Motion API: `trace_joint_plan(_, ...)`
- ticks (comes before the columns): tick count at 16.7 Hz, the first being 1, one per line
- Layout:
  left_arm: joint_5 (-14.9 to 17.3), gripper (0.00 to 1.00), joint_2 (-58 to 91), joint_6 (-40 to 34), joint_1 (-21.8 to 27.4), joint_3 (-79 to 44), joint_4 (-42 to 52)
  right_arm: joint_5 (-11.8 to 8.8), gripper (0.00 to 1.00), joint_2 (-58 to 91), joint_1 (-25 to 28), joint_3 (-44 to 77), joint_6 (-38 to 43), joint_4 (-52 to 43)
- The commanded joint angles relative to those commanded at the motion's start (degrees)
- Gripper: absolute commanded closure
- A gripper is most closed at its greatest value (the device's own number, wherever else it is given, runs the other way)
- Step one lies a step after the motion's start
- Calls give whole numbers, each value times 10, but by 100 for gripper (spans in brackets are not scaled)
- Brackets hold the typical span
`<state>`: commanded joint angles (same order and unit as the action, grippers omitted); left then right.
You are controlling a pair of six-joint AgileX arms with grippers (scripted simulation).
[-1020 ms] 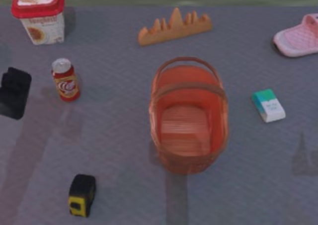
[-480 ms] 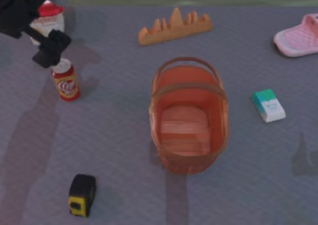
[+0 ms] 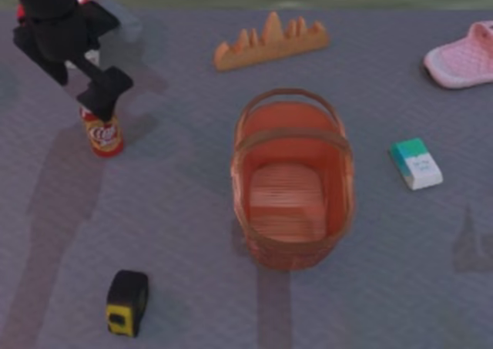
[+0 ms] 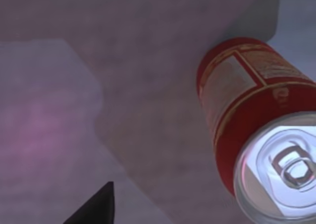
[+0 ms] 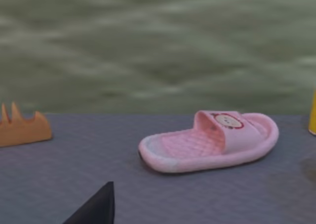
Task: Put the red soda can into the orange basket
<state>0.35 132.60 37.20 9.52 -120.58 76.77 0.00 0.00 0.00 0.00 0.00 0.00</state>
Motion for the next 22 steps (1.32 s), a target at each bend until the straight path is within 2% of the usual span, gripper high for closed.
trace_joint_plan(8,-1,0,18,5,-2,-13,6,0,0,0,0,0,0,0)
trace_joint_plan(14,-1,0,26,6,0,71,-88,0,0,0,0,0,0,0)
trace_joint_plan(19,-1,0,28,6,0,80,-97,0,0,0,0,0,0,0)
trace_joint_plan(22,-1,23,28,6,0,80,-97,0,0,0,0,0,0,0)
